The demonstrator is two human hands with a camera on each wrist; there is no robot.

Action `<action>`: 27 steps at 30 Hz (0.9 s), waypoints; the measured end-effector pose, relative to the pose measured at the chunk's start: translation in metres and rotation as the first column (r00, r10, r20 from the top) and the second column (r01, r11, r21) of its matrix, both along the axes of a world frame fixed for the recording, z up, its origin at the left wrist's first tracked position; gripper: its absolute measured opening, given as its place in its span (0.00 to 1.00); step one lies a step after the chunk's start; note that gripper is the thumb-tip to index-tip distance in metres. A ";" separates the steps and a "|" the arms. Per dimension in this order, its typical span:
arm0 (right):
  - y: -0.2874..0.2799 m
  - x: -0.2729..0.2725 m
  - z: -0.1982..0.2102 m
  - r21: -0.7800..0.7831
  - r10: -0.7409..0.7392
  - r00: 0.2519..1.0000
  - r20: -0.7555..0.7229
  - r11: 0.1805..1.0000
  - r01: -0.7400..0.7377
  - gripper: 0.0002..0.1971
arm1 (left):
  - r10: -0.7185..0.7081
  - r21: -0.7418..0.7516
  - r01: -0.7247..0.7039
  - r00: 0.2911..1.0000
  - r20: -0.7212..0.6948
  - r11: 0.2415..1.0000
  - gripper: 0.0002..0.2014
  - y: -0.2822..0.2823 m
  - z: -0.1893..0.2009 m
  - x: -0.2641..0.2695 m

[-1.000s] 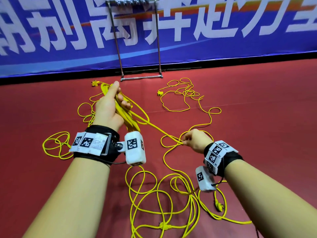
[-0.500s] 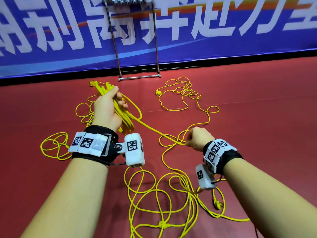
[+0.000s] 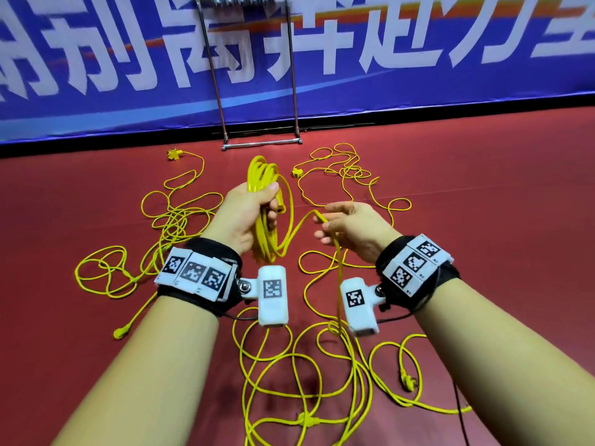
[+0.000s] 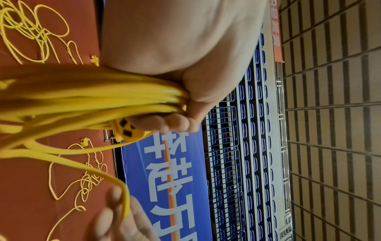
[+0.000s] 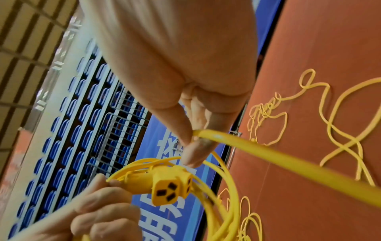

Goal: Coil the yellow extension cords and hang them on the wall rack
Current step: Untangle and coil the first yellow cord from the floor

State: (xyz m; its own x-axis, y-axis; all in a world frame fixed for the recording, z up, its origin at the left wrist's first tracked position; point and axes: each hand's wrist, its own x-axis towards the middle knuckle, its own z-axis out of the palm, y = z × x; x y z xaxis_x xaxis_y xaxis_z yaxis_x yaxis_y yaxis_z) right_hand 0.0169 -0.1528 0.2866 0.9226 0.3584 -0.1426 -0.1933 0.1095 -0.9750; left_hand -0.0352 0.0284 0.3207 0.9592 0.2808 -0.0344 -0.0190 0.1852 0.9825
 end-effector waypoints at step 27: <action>0.016 -0.022 0.001 -0.051 0.495 0.869 -0.028 0.867 -0.496 0.22 | 0.125 -0.161 -0.138 0.988 -0.087 0.977 0.04 -0.018 -0.026 0.010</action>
State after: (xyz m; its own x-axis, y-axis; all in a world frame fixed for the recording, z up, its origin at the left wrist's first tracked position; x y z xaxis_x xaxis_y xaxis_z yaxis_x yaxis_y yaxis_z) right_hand -0.0052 -0.1366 0.2878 0.6238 0.7590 -0.1865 -0.2210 -0.0576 -0.9736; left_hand -0.0253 0.0106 0.2951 0.9069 0.3886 -0.1629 0.0199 0.3467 0.9378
